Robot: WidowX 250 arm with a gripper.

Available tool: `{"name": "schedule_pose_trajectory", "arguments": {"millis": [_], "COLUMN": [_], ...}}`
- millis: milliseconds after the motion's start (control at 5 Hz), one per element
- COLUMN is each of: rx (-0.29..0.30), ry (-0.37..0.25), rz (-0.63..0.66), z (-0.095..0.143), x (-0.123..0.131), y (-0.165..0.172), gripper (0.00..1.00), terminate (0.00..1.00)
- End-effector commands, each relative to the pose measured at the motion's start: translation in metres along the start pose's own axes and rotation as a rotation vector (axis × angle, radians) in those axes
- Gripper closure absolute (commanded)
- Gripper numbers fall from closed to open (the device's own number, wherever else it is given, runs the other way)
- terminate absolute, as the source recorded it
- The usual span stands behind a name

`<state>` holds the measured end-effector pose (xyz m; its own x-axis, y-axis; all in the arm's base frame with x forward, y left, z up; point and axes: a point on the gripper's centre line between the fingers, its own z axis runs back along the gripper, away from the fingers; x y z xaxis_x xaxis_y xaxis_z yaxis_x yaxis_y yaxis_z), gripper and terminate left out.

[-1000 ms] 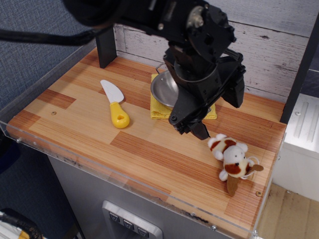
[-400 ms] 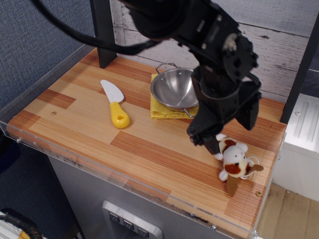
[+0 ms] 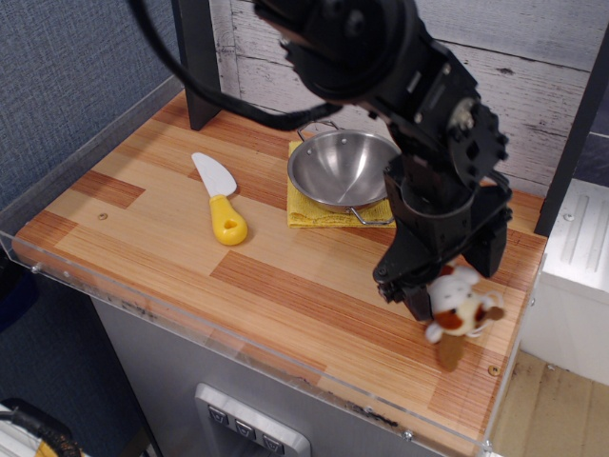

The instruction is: Put the plush toy inside the metal bowl

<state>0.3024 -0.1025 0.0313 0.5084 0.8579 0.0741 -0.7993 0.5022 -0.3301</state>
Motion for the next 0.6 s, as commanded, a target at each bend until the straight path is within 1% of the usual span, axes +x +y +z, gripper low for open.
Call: {"name": "schedule_pose_trajectory", "arguments": {"millis": [0, 200, 400], "rx": [0.02, 0.016, 0.019], "ry": [-0.016, -0.032, -0.042], "rz": [0.001, 0.001, -0.003], "z": [-0.0022, 0.0009, 0.0054], "x": [-0.0037, -0.0015, -0.0021], "y": [-0.0044, -0.0022, -0.002], "gripper": [0.0, 1.0, 1.0], "terminate": [0.0, 0.0, 0.0]}}
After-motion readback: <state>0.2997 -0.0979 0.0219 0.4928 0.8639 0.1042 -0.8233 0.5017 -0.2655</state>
